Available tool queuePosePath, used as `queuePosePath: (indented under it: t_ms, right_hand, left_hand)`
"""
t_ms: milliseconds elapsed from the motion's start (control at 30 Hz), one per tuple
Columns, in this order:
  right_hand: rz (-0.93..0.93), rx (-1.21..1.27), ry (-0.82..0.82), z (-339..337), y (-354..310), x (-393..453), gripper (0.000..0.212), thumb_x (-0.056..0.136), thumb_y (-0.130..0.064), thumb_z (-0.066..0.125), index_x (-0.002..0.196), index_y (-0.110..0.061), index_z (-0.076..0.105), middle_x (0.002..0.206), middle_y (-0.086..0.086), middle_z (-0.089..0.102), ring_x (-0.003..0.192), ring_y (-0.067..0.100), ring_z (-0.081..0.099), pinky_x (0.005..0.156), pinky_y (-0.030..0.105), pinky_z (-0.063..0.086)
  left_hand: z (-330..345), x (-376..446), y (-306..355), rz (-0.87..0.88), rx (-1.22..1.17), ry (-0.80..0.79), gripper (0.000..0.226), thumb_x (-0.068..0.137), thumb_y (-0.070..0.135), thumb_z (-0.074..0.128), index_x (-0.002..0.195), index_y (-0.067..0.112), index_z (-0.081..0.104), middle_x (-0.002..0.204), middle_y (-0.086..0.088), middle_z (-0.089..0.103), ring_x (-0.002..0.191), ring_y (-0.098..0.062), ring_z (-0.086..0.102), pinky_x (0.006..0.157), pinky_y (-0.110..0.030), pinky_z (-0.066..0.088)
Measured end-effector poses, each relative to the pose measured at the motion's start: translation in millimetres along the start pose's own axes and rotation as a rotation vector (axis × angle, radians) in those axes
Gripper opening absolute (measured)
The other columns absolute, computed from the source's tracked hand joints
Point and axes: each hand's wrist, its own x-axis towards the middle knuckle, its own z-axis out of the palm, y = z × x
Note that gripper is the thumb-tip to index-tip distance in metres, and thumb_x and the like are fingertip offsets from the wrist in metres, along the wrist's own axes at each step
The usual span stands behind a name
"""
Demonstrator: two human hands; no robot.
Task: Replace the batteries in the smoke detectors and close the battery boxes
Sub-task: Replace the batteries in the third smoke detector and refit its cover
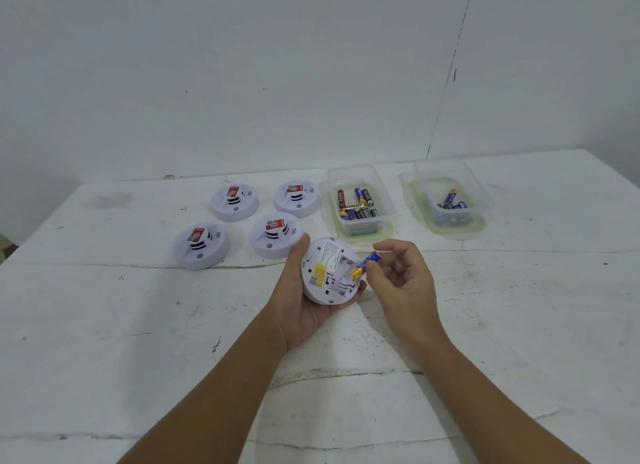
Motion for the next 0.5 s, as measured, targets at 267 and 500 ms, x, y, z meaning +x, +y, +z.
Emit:
queuePosePath:
  t_ms: [267, 500]
  right_hand:
    - [-0.056, -0.33, -0.065, 12.1, -6.4, -3.8, 0.032, 0.094, -0.019, 0.073, 0.119, -0.038, 0.067, 0.089, -0.008, 0.071, 0.085, 0.016, 0.069, 0.079, 0.039, 0.059]
    - [-0.072, -0.379, -0.058, 10.4, -8.6, -10.4, 0.013, 0.091, -0.019, 0.077, 0.094, -0.031, 0.072, 0.082, -0.013, 0.072, 0.076, 0.01, 0.068, 0.07, 0.031, 0.059]
  left_hand:
    - [1.2, -3.6, 1.0, -0.006, 0.049, -0.08, 0.075, 0.099, 0.061, 0.049, 0.146, 0.003, 0.054, 0.142, -0.027, 0.059, 0.125, -0.039, 0.063, 0.099, -0.051, 0.056]
    - [0.8, -2.6, 0.1, -0.002, 0.031, -0.088, 0.066, 0.103, 0.058, 0.043, 0.129, 0.002, 0.064, 0.12, -0.025, 0.071, 0.101, -0.034, 0.074, 0.08, -0.046, 0.063]
